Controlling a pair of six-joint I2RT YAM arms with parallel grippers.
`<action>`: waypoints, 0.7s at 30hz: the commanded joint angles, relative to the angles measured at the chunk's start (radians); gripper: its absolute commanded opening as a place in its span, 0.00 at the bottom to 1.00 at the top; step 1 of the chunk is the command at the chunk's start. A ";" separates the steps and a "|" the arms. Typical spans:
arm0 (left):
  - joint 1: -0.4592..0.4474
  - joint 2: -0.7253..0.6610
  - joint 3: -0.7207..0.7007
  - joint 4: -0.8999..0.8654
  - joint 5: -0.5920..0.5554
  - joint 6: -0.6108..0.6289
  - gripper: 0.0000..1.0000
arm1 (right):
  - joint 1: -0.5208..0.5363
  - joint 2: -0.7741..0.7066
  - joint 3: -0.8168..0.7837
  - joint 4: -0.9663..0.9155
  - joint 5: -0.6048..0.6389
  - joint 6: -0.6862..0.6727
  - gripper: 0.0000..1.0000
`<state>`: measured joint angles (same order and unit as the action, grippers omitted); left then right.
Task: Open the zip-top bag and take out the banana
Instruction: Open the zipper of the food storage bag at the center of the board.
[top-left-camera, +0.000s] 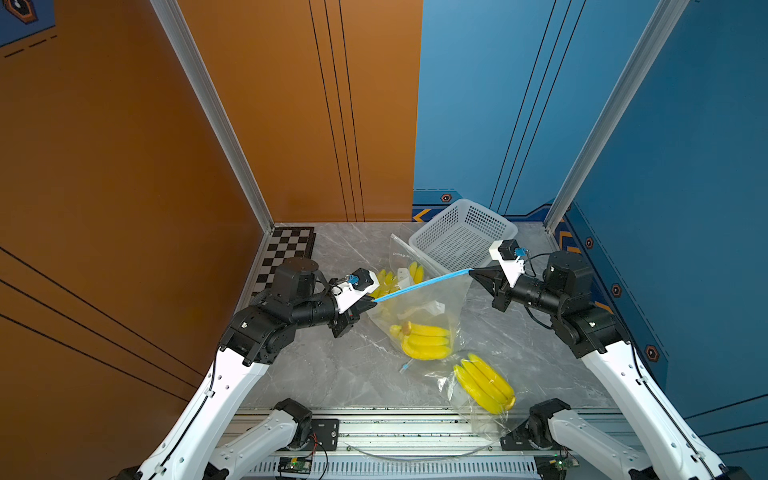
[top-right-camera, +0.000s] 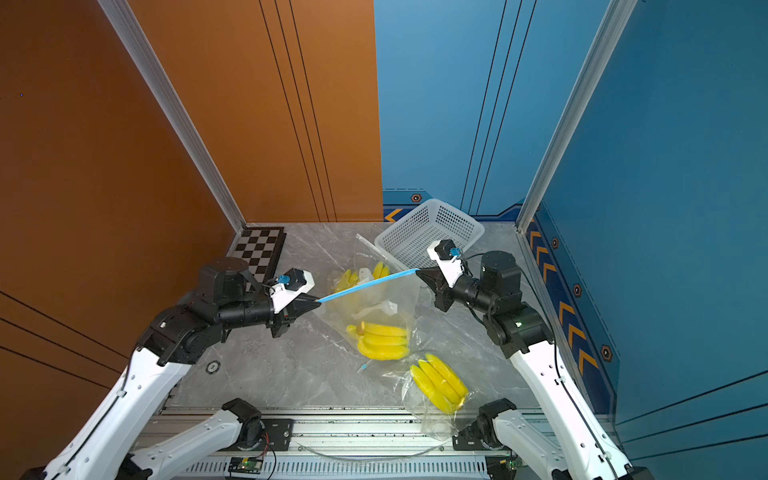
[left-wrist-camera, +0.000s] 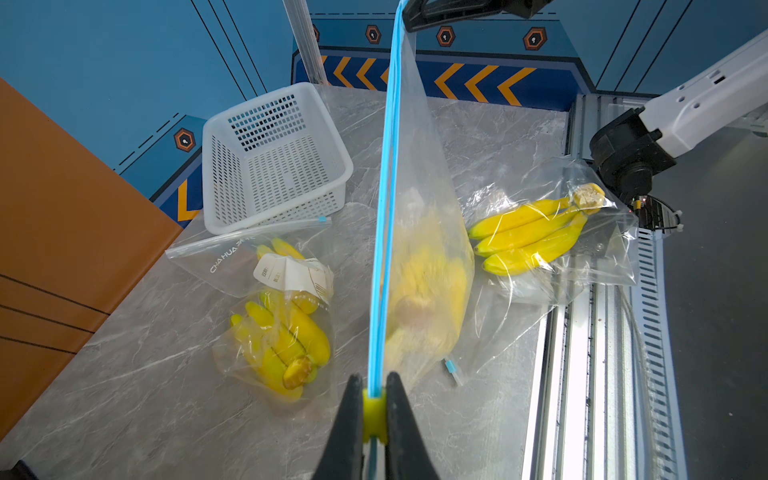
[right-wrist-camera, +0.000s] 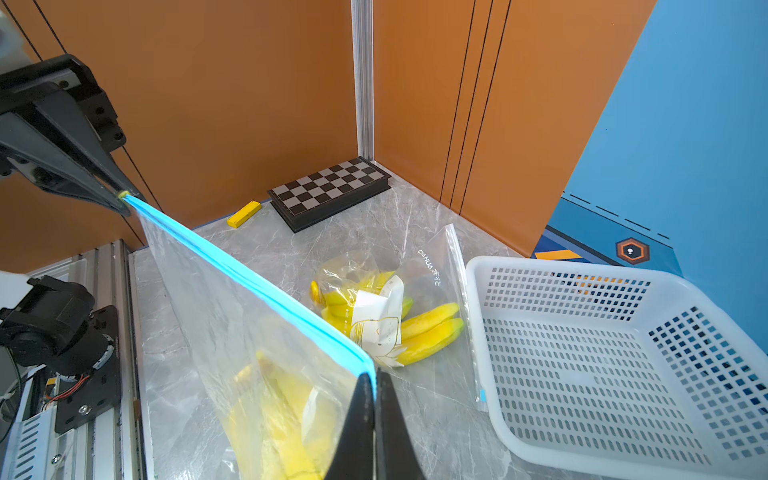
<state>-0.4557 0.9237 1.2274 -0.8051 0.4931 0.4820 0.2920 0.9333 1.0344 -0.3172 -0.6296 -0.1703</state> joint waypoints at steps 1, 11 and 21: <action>0.023 -0.029 -0.003 -0.093 -0.047 -0.002 0.06 | -0.041 -0.004 -0.010 0.056 0.056 0.030 0.00; 0.024 -0.017 0.037 -0.095 -0.013 -0.011 0.00 | -0.048 -0.006 0.000 0.050 -0.005 0.091 0.04; -0.209 0.112 0.110 -0.095 -0.100 0.013 0.00 | 0.063 0.072 0.343 -0.327 0.148 0.270 0.81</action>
<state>-0.6125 1.0077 1.3243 -0.8734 0.4511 0.4824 0.3168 0.9779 1.2961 -0.4828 -0.5488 0.0147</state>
